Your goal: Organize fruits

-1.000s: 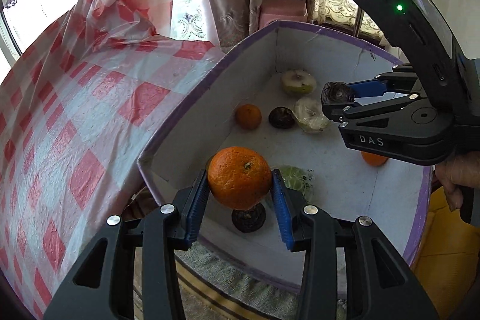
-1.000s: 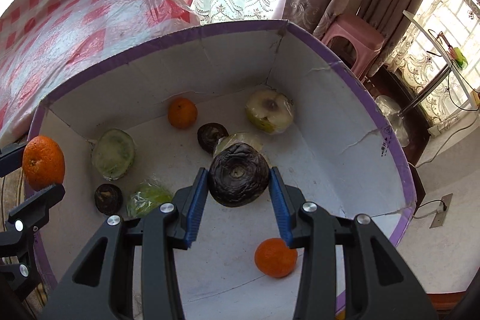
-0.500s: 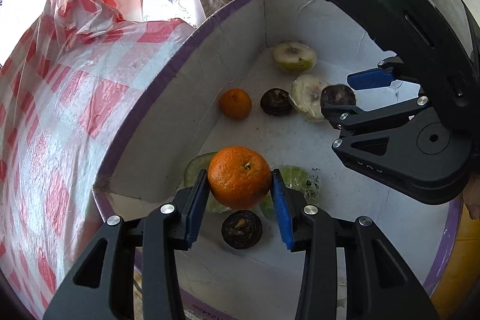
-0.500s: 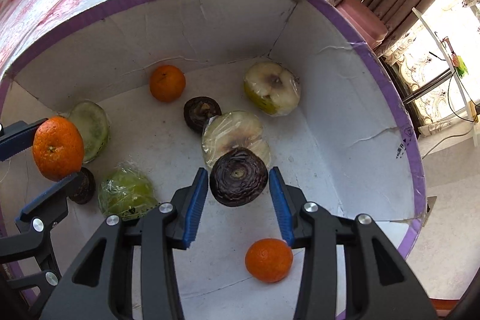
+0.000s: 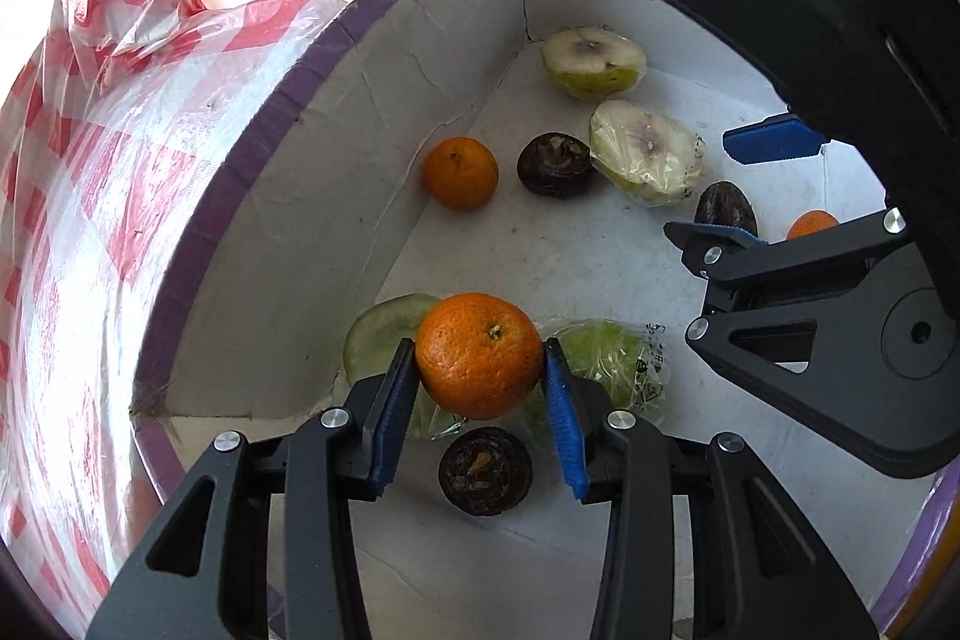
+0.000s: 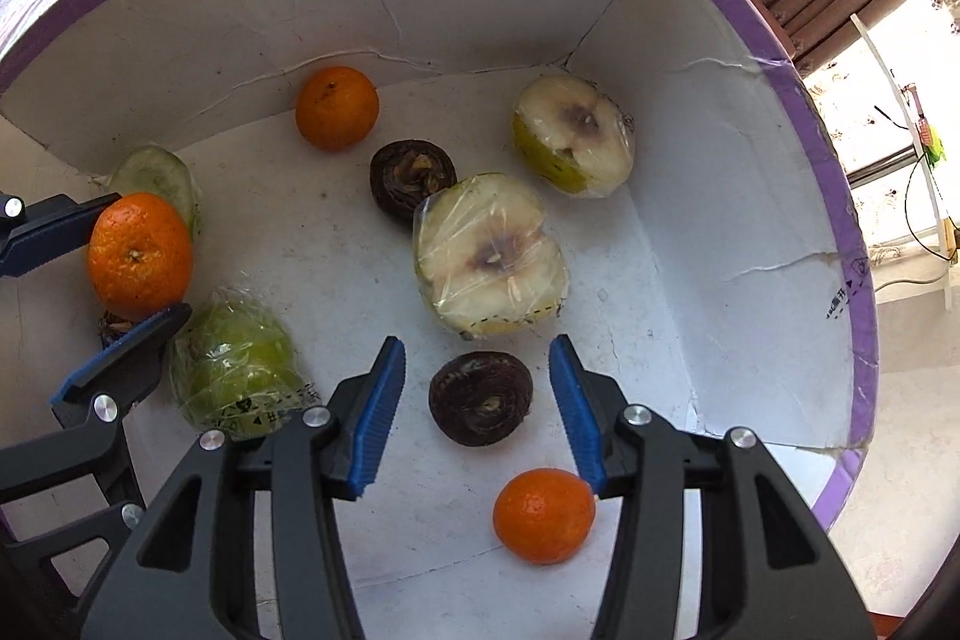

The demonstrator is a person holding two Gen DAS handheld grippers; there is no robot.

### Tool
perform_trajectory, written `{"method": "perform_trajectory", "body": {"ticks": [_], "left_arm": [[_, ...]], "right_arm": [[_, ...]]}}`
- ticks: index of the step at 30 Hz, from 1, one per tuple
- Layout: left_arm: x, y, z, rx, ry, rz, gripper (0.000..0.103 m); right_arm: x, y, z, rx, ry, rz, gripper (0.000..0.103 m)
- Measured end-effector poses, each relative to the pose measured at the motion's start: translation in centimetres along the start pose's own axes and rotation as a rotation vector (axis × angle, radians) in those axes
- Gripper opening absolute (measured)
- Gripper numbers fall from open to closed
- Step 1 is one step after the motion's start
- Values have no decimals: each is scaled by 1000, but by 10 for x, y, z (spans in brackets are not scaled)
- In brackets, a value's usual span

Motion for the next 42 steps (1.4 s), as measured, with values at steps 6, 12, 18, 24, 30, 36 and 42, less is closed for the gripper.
{"method": "perform_trajectory", "body": {"ticks": [6,12,18,24,30,36,42], "left_arm": [[-3,1,1,52,-3,-11,40],[-4,5,1,63,-15,-34,46],[-1,10,-5,71,-36,-41,61],[0,11,-17,81,-82,-56,79],[1,15,-37,50,-140,-80,87],[7,25,-58,21,-195,-118,87],[18,32,-82,25,-248,-148,87]], "right_arm": [[-3,-7,6,41,-12,24,74],[-8,-17,3,36,-35,75,80],[-8,-25,-2,37,-48,96,81],[0,-26,-8,29,-72,113,83],[-1,-35,-22,-13,-141,166,84],[4,-46,-45,-30,-261,225,87],[13,-66,-82,-65,-407,347,88]]}}
Point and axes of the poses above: each gripper's, at about its wrist camera, not at the fingertips, and z roughly the way its jaws point, y to its left, x to its underside, the point moved 7 cm from there along z, roughly the way its jaws point, and after that the axes turned 1 degree about -x, right-handed, at the moved point
